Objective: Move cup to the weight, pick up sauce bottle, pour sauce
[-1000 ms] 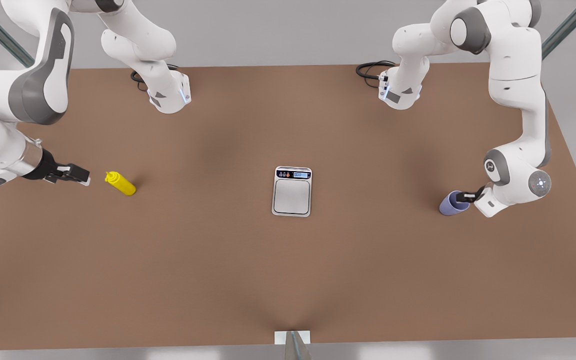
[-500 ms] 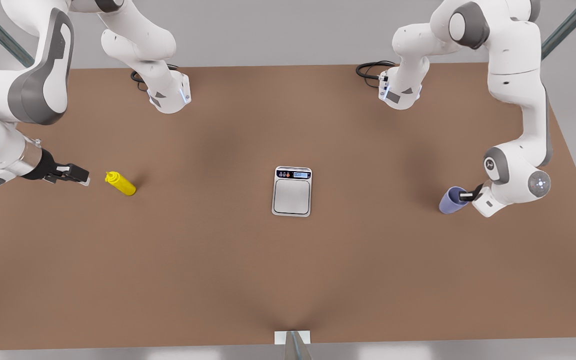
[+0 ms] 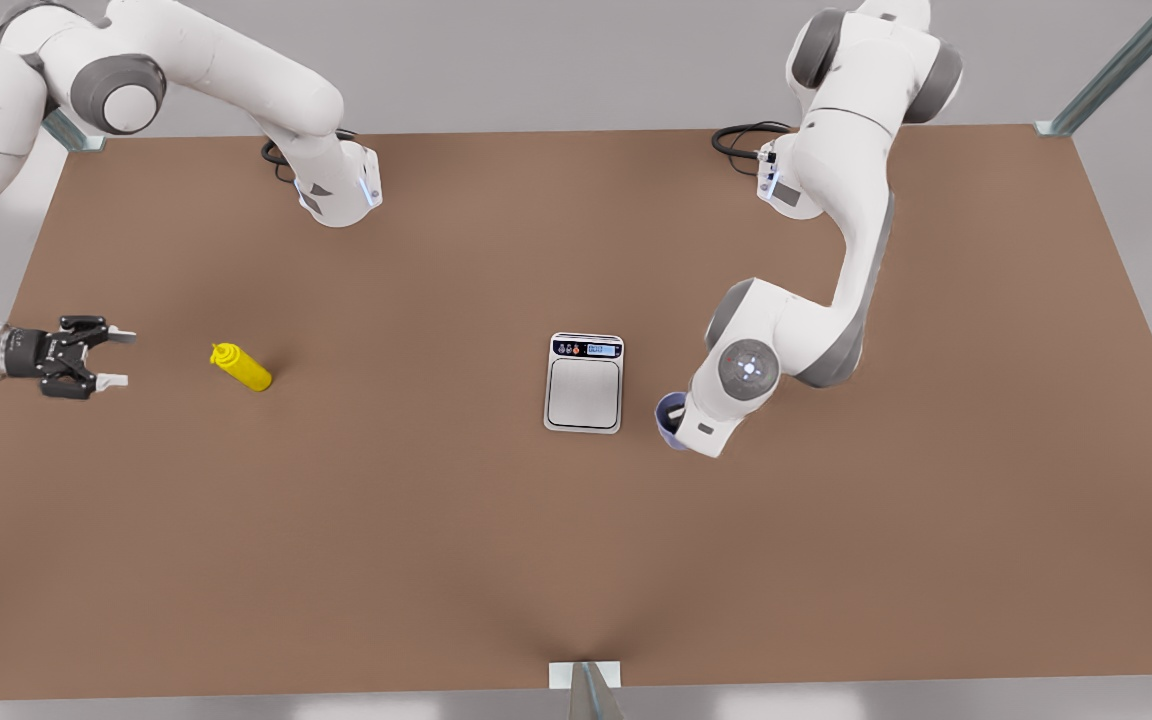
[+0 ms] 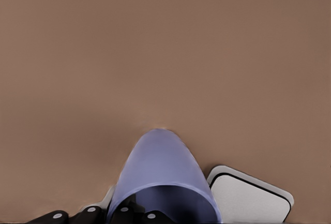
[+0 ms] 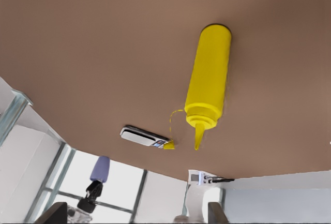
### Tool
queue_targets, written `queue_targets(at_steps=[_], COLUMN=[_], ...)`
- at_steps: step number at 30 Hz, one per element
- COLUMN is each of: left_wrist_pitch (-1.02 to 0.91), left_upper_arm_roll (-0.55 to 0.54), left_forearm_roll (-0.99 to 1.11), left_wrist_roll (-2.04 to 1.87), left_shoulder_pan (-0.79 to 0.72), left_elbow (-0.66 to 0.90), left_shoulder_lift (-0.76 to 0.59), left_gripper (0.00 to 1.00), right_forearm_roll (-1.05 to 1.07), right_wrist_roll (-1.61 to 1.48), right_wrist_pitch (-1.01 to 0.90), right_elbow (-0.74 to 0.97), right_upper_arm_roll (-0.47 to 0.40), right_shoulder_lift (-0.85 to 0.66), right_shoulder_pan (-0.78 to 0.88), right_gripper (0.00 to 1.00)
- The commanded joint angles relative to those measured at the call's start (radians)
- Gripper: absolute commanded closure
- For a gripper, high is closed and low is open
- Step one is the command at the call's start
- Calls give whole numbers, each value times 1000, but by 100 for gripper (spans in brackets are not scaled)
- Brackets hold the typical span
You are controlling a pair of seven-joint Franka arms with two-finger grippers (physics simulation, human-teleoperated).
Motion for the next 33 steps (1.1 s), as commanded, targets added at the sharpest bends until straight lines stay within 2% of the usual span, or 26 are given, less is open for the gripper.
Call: queue_targets(at_steps=[1,5,8,15,16,17,25,26,27,29,30,33], left_wrist_pitch=[2,-45,-28,30,38,53,53,53,53,53,53,53], left_upper_arm_roll=[0,0,0,0,0,0,0,0,0,0,0,2], left_forearm_roll=[-104,-136,-201,-228,-230,-230,-227,-224,-221,-221,-219,-218], left_wrist_roll=[-2,-99,-234,-229,-225,-225,-225,-225,-225,-220,-208,-208], left_shoulder_pan=[-9,-114,-161,-189,-189,-186,-184,-184,-181,-177,-177,-177], left_elbow=[-1,22,119,114,114,113,113,113,113,114,113,113], left_shoulder_lift=[0,52,137,183,183,184,190,190,190,190,190,190], left_gripper=[79,79,79,79,68,62,59,56,46,19,0,0], right_forearm_roll=[3,3,24,130,134,142,168,170,170,170,170,167], right_wrist_roll=[0,234,232,114,82,77,28,26,26,23,23,0], right_wrist_pitch=[-3,-3,11,136,150,158,187,195,199,199,199,192], right_elbow=[0,-58,-74,-270,-307,-308,-324,-324,-325,-335,-335,-336], right_upper_arm_roll=[-12,-20,-18,-10,-9,-6,-4,-4,8,10,10,17], right_shoulder_lift=[9,58,123,135,137,138,152,158,158,158,160,158], right_shoulder_pan=[-1,2,12,7,5,7,2,4,2,2,2,2], right_gripper=[0,0,0,0,0,0,0,0,0,0,0,0])
